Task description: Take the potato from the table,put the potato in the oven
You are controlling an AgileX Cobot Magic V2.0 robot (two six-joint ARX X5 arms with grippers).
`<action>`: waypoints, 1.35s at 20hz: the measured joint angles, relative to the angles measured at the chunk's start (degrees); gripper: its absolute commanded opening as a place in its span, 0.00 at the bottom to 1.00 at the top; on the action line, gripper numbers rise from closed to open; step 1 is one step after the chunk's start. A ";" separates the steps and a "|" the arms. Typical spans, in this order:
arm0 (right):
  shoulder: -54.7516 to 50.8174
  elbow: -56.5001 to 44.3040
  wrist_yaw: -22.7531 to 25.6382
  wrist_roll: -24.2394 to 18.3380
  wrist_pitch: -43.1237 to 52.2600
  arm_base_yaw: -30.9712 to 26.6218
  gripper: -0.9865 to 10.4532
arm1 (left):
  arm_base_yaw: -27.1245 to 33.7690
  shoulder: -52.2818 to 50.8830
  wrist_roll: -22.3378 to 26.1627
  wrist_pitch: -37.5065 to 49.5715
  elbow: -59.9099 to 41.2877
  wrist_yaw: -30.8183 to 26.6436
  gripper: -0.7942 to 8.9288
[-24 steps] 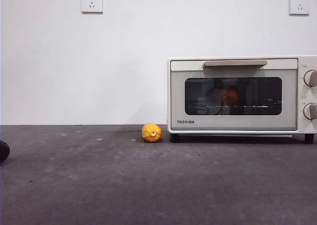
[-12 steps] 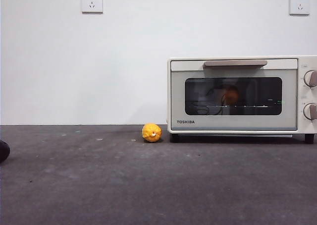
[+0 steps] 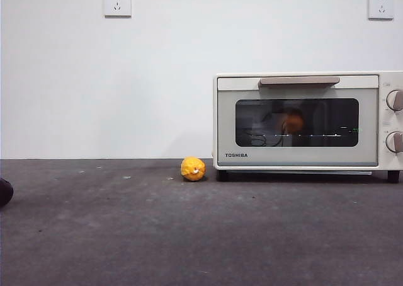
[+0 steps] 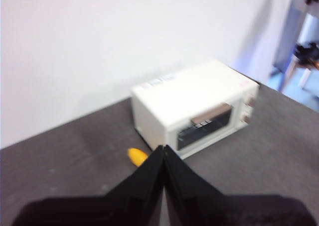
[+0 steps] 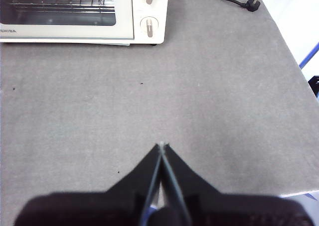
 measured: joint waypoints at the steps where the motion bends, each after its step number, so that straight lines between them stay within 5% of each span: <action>1: 0.00 0.00 0.00 0.00 0.00 0.00 0.09 | 1.81 -0.76 0.33 0.00 0.00 -0.70 0.08; 5: 0.00 0.00 0.00 0.00 0.00 0.00 0.09 | 8.39 -4.76 6.84 2.67 -5.05 -4.90 0.08; 9: 0.00 0.00 0.00 0.00 0.00 0.00 0.09 | 13.38 -13.73 10.54 18.58 -21.27 -4.37 0.08; 19: 0.00 0.00 0.00 0.00 0.00 0.00 0.09 | 24.02 -39.32 10.60 53.18 -74.55 4.57 0.08; 27: 0.00 0.00 0.00 0.00 -0.02 0.00 0.09 | 25.66 -53.83 10.10 62.66 -105.63 4.52 0.08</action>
